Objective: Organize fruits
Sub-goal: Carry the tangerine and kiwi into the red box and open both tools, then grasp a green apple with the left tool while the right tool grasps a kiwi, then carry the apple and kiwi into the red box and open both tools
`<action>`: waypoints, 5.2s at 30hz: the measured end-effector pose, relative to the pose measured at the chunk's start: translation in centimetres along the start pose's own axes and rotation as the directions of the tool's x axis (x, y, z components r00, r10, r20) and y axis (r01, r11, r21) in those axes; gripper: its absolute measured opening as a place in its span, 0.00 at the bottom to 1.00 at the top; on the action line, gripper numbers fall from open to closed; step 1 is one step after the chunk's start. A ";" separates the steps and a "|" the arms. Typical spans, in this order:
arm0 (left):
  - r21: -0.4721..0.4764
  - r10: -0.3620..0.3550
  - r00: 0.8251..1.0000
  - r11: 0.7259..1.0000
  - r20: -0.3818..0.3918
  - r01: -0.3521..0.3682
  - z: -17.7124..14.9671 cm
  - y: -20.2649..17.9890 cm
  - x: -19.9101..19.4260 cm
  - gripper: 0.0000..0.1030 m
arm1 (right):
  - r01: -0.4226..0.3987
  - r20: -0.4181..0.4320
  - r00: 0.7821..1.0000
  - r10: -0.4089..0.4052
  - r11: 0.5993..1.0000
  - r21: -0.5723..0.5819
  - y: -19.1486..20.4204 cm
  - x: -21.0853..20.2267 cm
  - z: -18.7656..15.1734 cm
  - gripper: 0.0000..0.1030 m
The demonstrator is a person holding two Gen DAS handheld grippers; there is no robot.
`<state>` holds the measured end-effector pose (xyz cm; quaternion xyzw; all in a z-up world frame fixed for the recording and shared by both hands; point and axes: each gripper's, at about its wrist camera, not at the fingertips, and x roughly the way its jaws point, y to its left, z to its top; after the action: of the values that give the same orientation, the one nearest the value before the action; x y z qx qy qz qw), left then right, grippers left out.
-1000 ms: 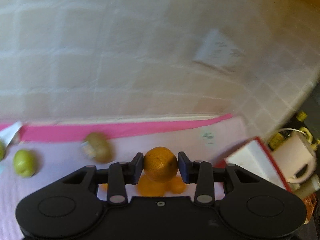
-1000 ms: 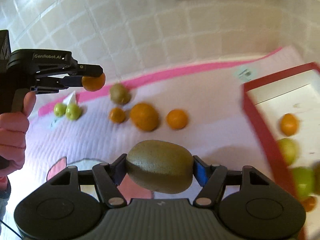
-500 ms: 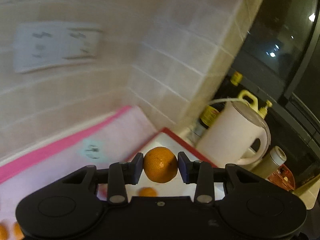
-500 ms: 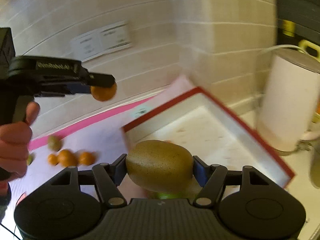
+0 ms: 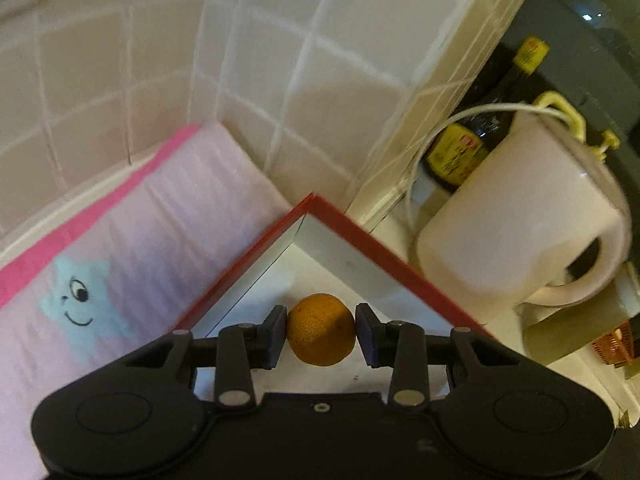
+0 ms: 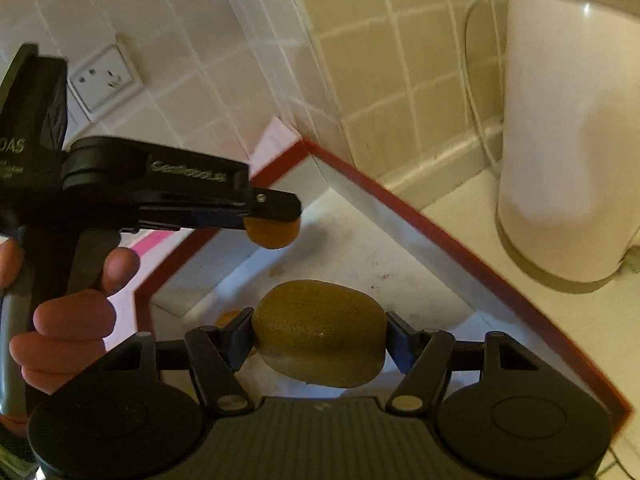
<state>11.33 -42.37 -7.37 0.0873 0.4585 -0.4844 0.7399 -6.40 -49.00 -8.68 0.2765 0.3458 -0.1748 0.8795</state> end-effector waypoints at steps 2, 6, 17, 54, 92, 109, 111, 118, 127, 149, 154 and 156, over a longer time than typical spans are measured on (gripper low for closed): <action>-0.008 -0.006 1.000 1.000 -0.016 0.005 -0.2 0.3 0.9 0.43 | 0.011 -0.012 1.000 -0.011 1.000 -0.017 0.2 1.0 -0.2 0.67; -0.012 -0.004 0.999 1.000 -0.037 0.004 -0.7 0.8 2.0 0.43 | 0.040 -0.019 0.999 -0.041 0.998 -0.052 0.6 1.8 -0.5 0.67; -0.026 -0.014 0.998 1.000 -0.060 0.012 -0.9 0.8 2.2 0.47 | 0.065 -0.051 0.996 -0.068 0.996 -0.057 0.6 2.7 -0.3 0.68; -0.285 0.262 0.864 0.947 0.431 -0.145 -15.5 10.2 -37.5 0.73 | 0.166 0.389 0.917 -0.093 0.973 -0.159 16.5 -12.7 -2.4 0.99; -0.751 0.599 0.800 0.536 0.017 -0.386 -28.4 41.8 -34.8 0.74 | -0.171 -0.140 0.984 0.106 0.762 -0.625 43.7 13.6 -7.3 0.99; -0.672 0.668 0.744 0.543 -0.017 -0.503 -27.3 39.1 -33.3 0.53 | -0.222 -0.229 0.968 0.100 0.765 -0.604 44.7 18.2 -8.0 0.54; -0.673 0.666 0.746 0.546 -0.012 -0.499 -27.4 38.6 -33.5 0.53 | -0.225 -0.230 0.968 0.103 0.761 -0.608 45.0 18.3 -8.1 0.54; -0.689 0.652 0.757 0.569 0.045 -0.450 -27.9 37.1 -35.6 0.53 | -0.270 -0.215 0.960 0.179 0.796 -0.542 43.9 15.9 -6.4 0.53; -0.659 0.633 0.745 0.655 0.211 -0.370 -26.7 30.6 -40.3 0.53 | -0.287 -0.060 0.954 0.294 0.840 -0.461 39.4 5.8 -2.9 0.53; -0.070 0.175 0.931 0.985 0.320 -0.160 -9.9 4.8 -24.7 0.53 | -0.035 0.215 0.976 0.035 0.999 -0.004 11.2 -7.9 3.2 0.53; -0.012 0.087 0.964 0.996 0.253 -0.086 -7.7 2.0 -17.9 0.54 | 0.034 0.192 0.980 -0.044 0.998 0.053 6.1 -7.3 3.3 0.53; -0.007 0.068 0.971 0.998 0.231 -0.068 -6.3 1.1 -15.6 0.53 | 0.037 0.181 0.982 -0.050 0.997 0.073 4.4 -7.2 3.0 0.53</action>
<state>6.79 -28.24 0.63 0.0463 0.3657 -0.4660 0.8043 -7.70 -46.56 -0.20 0.2821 0.2631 -0.2305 0.8933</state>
